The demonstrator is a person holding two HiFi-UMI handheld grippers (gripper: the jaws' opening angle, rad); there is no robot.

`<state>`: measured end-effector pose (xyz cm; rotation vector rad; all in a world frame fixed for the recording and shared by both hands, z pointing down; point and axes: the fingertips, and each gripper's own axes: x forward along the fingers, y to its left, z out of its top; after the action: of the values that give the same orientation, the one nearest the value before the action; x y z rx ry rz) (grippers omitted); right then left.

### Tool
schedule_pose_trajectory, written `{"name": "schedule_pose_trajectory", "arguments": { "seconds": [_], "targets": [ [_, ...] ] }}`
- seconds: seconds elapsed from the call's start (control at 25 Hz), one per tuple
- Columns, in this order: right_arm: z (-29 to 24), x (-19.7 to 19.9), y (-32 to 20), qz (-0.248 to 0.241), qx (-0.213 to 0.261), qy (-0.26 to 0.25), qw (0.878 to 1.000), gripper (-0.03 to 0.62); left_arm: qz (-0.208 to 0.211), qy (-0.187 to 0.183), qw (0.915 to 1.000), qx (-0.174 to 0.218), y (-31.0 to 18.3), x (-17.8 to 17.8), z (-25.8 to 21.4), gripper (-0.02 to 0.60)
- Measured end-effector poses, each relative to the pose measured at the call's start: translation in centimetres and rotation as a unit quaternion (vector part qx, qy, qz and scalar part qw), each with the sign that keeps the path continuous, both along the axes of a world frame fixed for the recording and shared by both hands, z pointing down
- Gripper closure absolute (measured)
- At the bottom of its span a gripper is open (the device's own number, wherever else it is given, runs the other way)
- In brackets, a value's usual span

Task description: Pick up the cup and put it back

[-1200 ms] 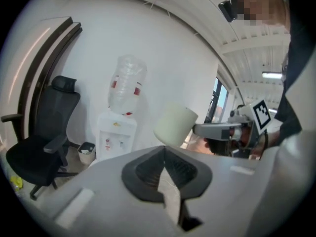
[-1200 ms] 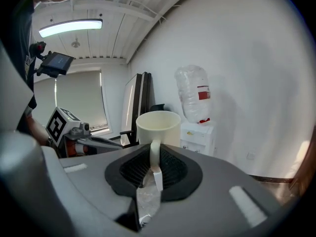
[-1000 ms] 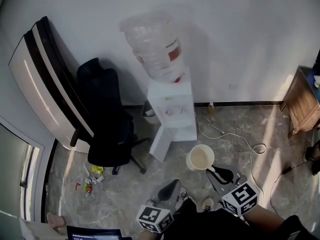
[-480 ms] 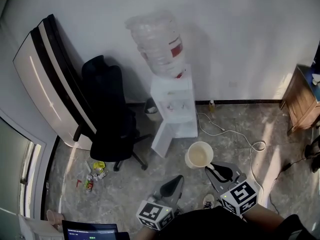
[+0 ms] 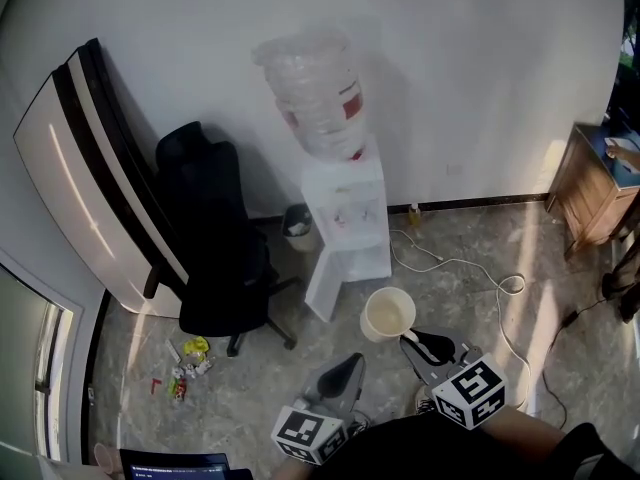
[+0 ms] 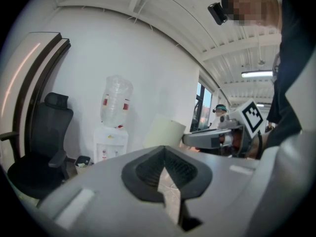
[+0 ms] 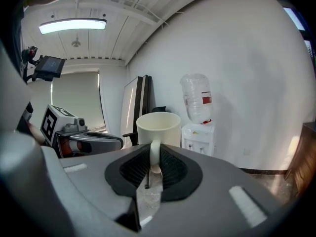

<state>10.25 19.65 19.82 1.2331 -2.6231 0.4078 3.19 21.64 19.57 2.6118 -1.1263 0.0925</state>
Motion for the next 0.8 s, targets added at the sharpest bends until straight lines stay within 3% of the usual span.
{"name": "schedule_pose_trajectory", "arguments": {
  "seconds": [0.4, 0.8],
  "targets": [
    [0.0, -3.4, 0.4, 0.000, 0.003, 0.010, 1.000, 0.542, 0.000, 0.014, 0.9999, 0.007, -0.1, -3.1, -0.2, 0.578],
    [0.6, -3.7, -0.9, 0.003, 0.001, 0.009, 1.000, 0.542, -0.008, 0.016, 0.9998, 0.003, -1.7, -4.1, 0.3, 0.578]
  ]
}}
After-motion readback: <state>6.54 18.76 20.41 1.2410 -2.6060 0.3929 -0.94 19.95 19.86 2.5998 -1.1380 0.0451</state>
